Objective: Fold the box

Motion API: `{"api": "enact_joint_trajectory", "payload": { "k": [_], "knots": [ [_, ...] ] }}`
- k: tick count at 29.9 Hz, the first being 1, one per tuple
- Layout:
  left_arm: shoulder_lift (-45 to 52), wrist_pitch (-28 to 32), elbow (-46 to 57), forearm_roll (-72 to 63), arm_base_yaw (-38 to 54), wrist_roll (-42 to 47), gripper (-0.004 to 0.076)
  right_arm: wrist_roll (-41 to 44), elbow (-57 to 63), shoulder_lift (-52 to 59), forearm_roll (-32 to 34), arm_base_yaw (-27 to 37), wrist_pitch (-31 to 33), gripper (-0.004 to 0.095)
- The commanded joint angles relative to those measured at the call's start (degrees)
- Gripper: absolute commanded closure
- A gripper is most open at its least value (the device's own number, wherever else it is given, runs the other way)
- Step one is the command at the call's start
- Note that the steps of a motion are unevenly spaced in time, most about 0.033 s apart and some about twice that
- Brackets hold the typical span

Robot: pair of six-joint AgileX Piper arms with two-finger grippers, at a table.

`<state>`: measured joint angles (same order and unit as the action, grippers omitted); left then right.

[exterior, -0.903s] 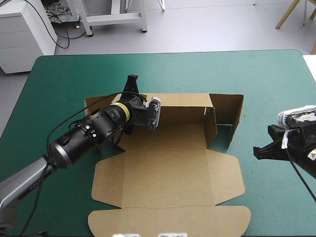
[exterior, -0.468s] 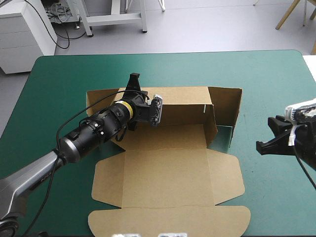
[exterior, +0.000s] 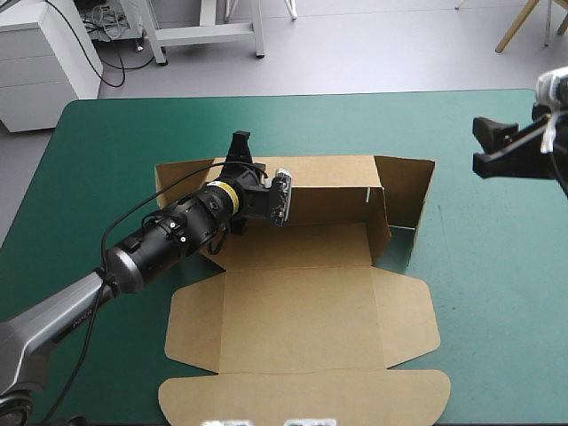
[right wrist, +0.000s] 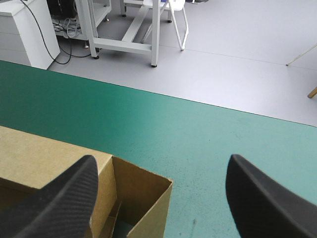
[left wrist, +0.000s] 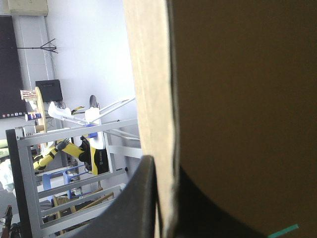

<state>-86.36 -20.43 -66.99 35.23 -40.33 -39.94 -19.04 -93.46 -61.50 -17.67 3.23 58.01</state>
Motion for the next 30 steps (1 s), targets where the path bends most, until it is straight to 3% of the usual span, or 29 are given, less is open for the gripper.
{"api": "enact_joint_trajectory", "payload": {
  "k": [1,14,30],
  "knots": [
    [-0.1,0.2,0.6,-5.0,-1.0,0.7,0.0734,1.1,-8.5,-6.7,-1.1,0.1,-0.1,0.0234],
    [-0.1,3.6,1.4,-4.7,-1.0,2.5,0.0734,3.5,-29.5,-34.8,-3.9,0.1,7.0,0.0235],
    [-0.1,3.5,1.4,-3.3,-1.0,2.5,0.0734,3.1,-31.2,-51.4,-4.1,-3.3,8.5,0.0237]
  ]
}}
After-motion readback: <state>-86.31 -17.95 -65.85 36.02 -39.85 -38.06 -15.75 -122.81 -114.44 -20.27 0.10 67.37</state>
